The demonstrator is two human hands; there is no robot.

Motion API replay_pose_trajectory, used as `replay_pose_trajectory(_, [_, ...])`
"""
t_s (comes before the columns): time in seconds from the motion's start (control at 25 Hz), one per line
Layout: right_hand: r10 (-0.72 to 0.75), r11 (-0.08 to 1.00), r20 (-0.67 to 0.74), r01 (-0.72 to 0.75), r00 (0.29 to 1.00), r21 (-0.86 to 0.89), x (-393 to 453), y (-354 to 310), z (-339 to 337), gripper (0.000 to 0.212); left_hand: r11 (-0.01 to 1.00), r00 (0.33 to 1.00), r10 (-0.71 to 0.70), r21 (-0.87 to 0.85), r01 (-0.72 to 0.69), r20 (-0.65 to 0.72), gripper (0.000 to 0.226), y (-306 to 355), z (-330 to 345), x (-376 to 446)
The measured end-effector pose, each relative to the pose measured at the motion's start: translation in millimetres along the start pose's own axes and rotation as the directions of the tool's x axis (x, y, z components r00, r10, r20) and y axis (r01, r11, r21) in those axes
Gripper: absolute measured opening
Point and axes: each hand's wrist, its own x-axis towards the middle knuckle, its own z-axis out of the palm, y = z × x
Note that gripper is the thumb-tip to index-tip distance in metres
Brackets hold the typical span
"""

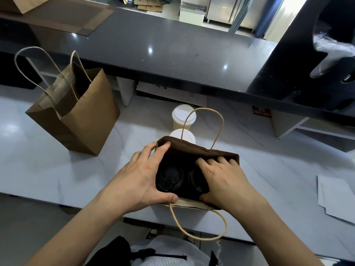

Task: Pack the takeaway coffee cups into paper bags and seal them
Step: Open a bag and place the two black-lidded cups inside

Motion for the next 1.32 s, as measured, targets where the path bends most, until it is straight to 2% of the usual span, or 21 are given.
replay_pose_trajectory(0.16, [-0.007, 1.000, 0.039, 0.006, 0.999, 0.009, -2.3, 2.1, -6.0, 0.062, 1.000, 1.000, 0.009, 0.010, -0.009, 0.007, 0.126, 0.1, -0.4, 0.4])
replay_pose_trajectory(0.32, [0.011, 0.997, 0.081, -0.004, 0.997, -0.083, 1.5, -4.4, -5.4, 0.050, 1.000, 1.000, 0.009, 0.001, -0.009, 0.008, 0.126, -2.6, -0.8, 1.4])
replay_pose_trajectory(0.48, [0.011, 0.991, 0.095, 0.001, 0.995, -0.133, 9.5, -4.4, -0.7, 0.041, 1.000, 1.000, 0.020, 0.002, -0.020, 0.008, 0.126, -3.8, -0.8, 1.8])
replay_pose_trajectory(0.6, [0.013, 0.995, 0.080, -0.005, 0.997, -0.102, 11.2, -3.3, 1.2, 0.039, 0.999, 0.999, 0.032, 0.008, -0.032, 0.005, 0.124, -4.7, -0.6, 2.5])
replay_pose_trajectory(0.8, [0.042, 0.999, 0.080, -0.042, 0.996, -0.004, 2.9, -1.8, 3.8, 0.055, 0.998, 0.998, 0.062, 0.002, -0.062, 0.000, 0.122, -9.7, -0.5, 3.6])
replay_pose_trajectory(0.88, [0.060, 0.995, 0.037, -0.063, 0.997, 0.072, -6.6, 1.4, -1.8, 0.060, 0.996, 0.996, 0.086, -0.002, -0.086, -0.004, 0.121, -11.8, 0.6, 4.9])
replay_pose_trajectory(1.0, [0.115, 0.975, -0.239, -0.063, 0.964, 0.214, -27.2, 10.3, -2.6, 0.043, 0.993, 0.992, 0.121, 0.004, -0.121, -0.021, 0.119, -13.7, 3.4, 6.9])
replay_pose_trajectory(1.08, [0.249, 0.951, -0.408, -0.143, 0.878, 0.274, -43.6, 15.2, 5.4, 0.029, 0.992, 0.991, 0.129, 0.007, -0.129, -0.022, 0.119, -14.1, 4.8, 8.0])
replay_pose_trajectory(1.12, [0.326, 0.929, -0.430, -0.202, 0.842, 0.309, -51.2, 17.6, 10.9, 0.027, 0.991, 0.991, 0.133, 0.006, -0.132, -0.021, 0.118, -13.8, 5.1, 9.1])
replay_pose_trajectory(1.2, [0.423, 0.886, -0.381, -0.288, 0.822, 0.363, -64.3, 22.4, 25.1, 0.029, 0.989, 0.989, 0.145, 0.005, -0.145, -0.030, 0.118, -13.1, 4.3, 11.2])
replay_pose_trajectory(1.32, [0.498, 0.801, -0.261, -0.324, 0.827, 0.504, -80.2, 27.9, 37.5, 0.042, 0.987, 0.987, 0.161, 0.009, -0.161, -0.015, 0.117, -7.2, 5.2, 13.2])
